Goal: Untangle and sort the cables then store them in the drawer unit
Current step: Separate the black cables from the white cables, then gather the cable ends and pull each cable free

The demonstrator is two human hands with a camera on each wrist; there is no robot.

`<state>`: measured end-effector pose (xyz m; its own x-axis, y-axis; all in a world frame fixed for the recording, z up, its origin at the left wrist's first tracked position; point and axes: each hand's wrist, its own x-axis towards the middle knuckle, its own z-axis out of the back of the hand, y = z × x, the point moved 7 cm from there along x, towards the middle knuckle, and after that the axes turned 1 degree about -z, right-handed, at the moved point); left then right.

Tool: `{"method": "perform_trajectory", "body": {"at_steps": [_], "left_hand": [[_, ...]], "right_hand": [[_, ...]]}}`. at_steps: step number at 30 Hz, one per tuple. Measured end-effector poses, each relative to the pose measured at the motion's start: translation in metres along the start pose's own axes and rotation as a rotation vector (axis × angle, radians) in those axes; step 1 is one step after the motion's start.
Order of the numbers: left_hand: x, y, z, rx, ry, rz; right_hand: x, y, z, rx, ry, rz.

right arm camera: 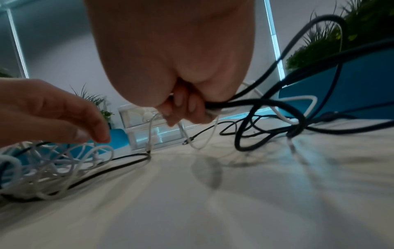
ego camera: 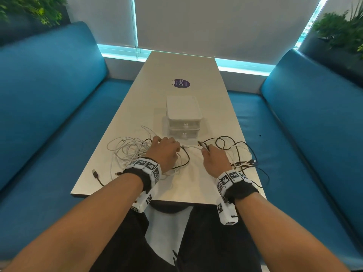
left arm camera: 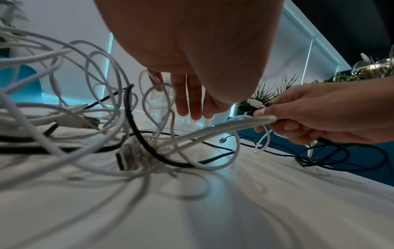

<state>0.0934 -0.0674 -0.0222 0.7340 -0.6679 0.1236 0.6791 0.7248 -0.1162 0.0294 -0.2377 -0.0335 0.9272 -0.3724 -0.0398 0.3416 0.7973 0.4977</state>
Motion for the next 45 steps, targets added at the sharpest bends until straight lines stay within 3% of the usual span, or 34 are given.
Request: {"method": "perform_trajectory", "body": {"at_steps": [4,9,13,17,21,25,27,33,37,41,45], "left_hand": [[-0.006,0.015,0.019,-0.094,-0.164,0.023],[-0.023,0.049,0.043,-0.114,-0.313,0.163],[-0.041,0.083,0.041,-0.323,-0.114,0.332],[-0.056,0.104,0.048,-0.457,-0.021,0.367],[-0.066,0.105,0.033,-0.339,0.245,0.293],[-0.074,0.106,0.008,-0.117,0.403,0.202],[-0.074,0.108,-0.002,-0.001,0.415,0.175],[-0.067,0.107,-0.004,0.043,0.31,0.257],[-0.056,0.094,-0.005,-0.153,0.227,0.309],[-0.047,0.073,-0.005,-0.383,0.237,0.325],[-0.04,0.056,-0.005,-0.362,0.256,0.231]], "right_hand": [[-0.007,0.019,-0.014,0.046,0.05,0.127],[-0.012,0.032,-0.027,0.085,0.079,0.185],[-0.013,0.036,-0.031,0.114,0.069,0.19],[-0.012,0.037,-0.037,0.134,0.106,0.169],[-0.016,0.043,-0.046,0.131,0.155,0.197],[-0.018,0.042,-0.049,0.125,0.158,0.206],[-0.019,0.041,-0.049,0.117,0.159,0.209],[-0.022,0.046,-0.046,0.098,0.159,0.237],[-0.022,0.047,-0.045,0.087,0.16,0.255],[-0.022,0.045,-0.048,0.077,0.171,0.261],[-0.024,0.044,-0.047,0.109,0.161,0.254]]}}
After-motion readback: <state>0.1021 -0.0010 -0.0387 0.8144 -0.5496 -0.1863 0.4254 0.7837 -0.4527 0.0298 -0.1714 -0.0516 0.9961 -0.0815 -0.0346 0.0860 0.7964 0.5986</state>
